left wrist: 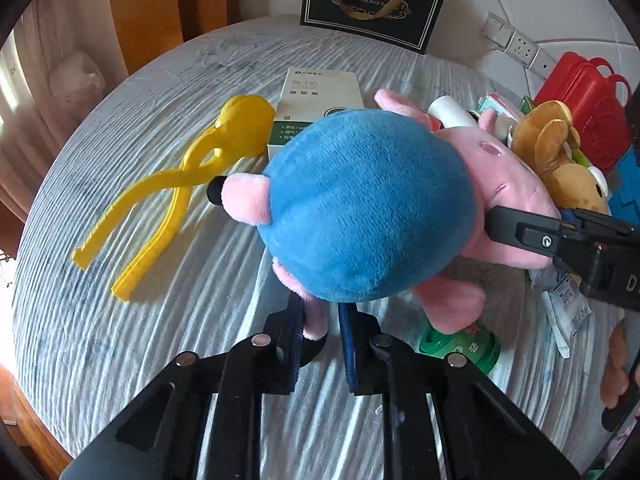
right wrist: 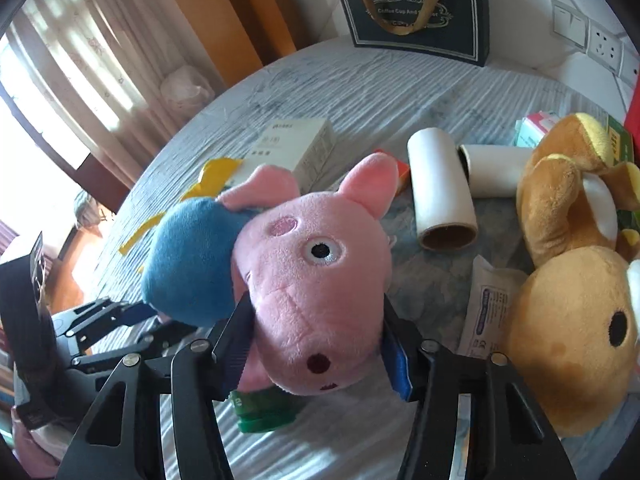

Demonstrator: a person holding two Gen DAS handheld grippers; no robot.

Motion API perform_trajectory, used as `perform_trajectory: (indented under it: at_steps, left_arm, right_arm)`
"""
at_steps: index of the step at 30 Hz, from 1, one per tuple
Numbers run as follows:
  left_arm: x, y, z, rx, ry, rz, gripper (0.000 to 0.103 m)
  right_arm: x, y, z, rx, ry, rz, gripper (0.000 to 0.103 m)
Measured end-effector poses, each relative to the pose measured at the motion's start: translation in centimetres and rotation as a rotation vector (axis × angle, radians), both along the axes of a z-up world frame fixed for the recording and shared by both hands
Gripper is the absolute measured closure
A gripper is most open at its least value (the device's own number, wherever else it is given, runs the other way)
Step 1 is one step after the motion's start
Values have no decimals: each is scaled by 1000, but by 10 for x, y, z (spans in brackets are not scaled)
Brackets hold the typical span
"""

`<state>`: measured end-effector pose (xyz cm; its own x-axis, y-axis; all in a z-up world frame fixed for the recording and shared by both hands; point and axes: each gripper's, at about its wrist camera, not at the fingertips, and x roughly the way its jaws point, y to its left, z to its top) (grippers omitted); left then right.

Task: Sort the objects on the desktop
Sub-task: 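Close the right tool on the pig plush's body and lift it, then carry the pig plush over the blue crate and open the right tool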

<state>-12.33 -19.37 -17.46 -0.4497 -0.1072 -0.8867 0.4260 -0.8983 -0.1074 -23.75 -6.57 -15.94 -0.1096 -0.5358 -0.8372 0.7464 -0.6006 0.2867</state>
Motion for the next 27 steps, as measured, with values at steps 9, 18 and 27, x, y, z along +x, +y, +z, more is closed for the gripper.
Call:
perform_trajectory:
  at_steps: [9,18,27]
  left_arm:
    - [9,16,54,-111,120,-79,96]
    - [9,47,136,-178,289,-207,96]
    - [-1,131,205,-170,472,-435,96]
  right_arm:
    - [26,23,44,-65,124,-78,52]
    - [56,65,130,-147,276,-218,52]
    - [96,154,209,-158,455,-447,52]
